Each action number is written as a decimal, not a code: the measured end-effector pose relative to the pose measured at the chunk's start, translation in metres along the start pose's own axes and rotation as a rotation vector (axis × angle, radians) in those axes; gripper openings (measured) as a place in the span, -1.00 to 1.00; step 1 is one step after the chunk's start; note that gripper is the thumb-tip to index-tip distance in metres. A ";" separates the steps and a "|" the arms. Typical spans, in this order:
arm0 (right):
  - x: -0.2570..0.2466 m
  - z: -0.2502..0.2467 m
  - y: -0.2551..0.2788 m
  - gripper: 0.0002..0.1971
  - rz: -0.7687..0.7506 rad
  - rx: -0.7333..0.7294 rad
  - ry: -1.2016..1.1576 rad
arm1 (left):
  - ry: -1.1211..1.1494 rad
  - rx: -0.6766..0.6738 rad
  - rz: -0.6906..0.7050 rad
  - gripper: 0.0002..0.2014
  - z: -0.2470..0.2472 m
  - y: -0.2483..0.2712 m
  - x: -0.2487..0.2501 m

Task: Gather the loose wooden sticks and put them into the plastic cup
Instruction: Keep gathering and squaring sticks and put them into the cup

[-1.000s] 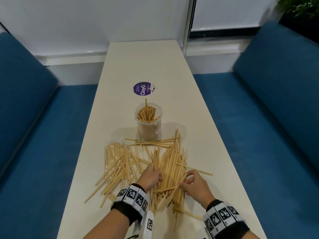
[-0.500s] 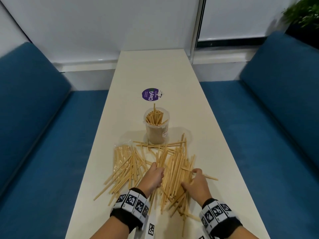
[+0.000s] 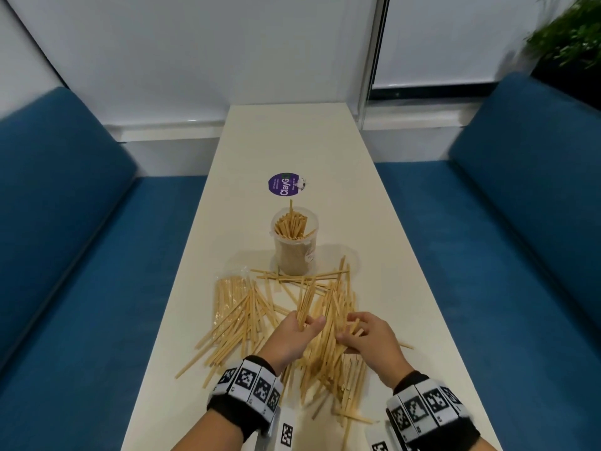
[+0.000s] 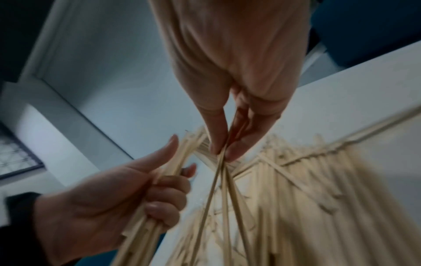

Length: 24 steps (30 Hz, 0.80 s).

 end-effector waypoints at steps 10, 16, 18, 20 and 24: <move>-0.063 0.020 0.018 -0.77 -0.299 -0.108 0.072 | -0.011 -0.213 0.232 -0.64 0.014 0.012 0.014; -0.065 0.018 0.025 -0.64 -0.478 0.005 0.184 | 0.166 -0.120 0.154 -0.76 0.003 0.017 0.013; -0.056 0.015 0.029 -0.66 -0.422 0.068 0.117 | 0.278 -0.037 0.143 -0.77 -0.004 0.016 0.013; -0.037 0.017 0.029 -0.64 -0.205 0.071 0.066 | 0.330 0.059 0.191 -0.66 -0.010 0.015 0.018; 0.004 0.032 0.016 -0.46 0.452 -0.172 -0.105 | 0.348 0.180 0.306 -0.54 -0.018 0.020 0.040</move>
Point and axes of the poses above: each hand's wrist, its own y-axis away from the middle knuckle, its own z-axis out of the palm, x = y × z, the point moved 4 cm from there along -y, towards the middle knuckle, and after that the axes turned 6 degrees about -y, right-handed, at the moved point
